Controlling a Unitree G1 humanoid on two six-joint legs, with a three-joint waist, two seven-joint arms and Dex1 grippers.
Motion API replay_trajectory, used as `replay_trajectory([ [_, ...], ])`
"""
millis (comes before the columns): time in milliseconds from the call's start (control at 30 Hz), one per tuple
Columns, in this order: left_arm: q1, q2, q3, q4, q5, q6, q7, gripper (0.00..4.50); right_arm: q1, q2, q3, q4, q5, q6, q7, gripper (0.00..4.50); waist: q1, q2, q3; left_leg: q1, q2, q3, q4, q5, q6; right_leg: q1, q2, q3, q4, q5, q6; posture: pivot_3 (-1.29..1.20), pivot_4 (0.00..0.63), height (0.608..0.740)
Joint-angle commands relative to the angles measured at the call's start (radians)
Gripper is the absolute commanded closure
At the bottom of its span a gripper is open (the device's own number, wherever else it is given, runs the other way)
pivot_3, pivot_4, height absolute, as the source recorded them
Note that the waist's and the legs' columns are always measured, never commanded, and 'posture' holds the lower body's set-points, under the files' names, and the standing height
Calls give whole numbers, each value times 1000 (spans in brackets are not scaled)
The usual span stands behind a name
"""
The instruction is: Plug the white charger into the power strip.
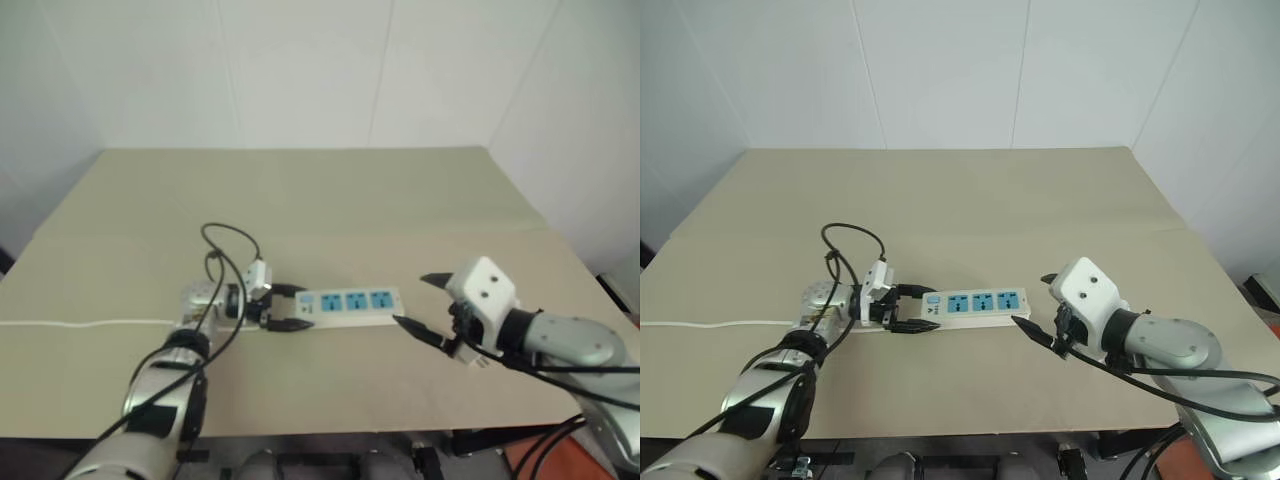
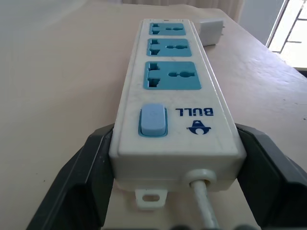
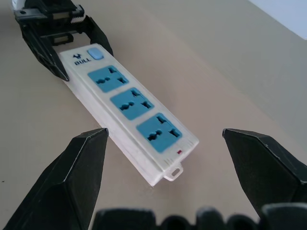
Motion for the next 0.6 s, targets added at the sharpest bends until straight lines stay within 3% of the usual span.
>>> replay_trajectory([
  [33, 103, 17, -30, -261, -42, 123, 21, 1228, -25, 7, 2, 5, -7, -41, 7, 0, 2, 0, 0, 0, 0, 0, 0, 0, 0, 0, 0, 0, 0, 0, 0, 0, 150, 740],
  [200, 239, 38, -86, -554, -47, 311, 103, 1228, -44, 6, 28, 37, -15, -62, 20, 0, 11, 0, 0, 0, 0, 0, 1, 0, 0, 0, 0, -1, 0, 0, 0, 0, 150, 740],
  [267, 265, 27, -94, -614, -56, 375, 152, 482, -53, 6, 40, 51, -19, -71, 27, 0, 12, 0, 0, 0, 0, 0, 1, 0, 0, 1, 0, -1, 0, 0, 0, 0, 150, 740],
  [333, 279, 26, -101, -648, -64, 406, 173, 38, -60, 7, 46, 59, -21, -74, 31, 0, 12, 0, 0, 0, 0, 0, 2, 0, 0, 1, 0, -1, 0, 0, 0, 0, 150, 740],
  [467, 303, 36, -93, -678, -122, 403, 155, 38, -63, 5, 49, 68, -22, -80, 38, 0, 4, 0, 0, 1, 0, 0, 2, 0, 0, 1, 0, 0, 0, 0, 0, 0, 150, 740],
  [600, 298, 35, -52, -602, -156, 262, 153, 38, -61, 6, 49, 71, -25, -83, 41, 0, 4, 0, 0, 1, 1, 0, 2, 0, 0, 1, 1, 0, 0, 0, 0, 0, 150, 740],
])
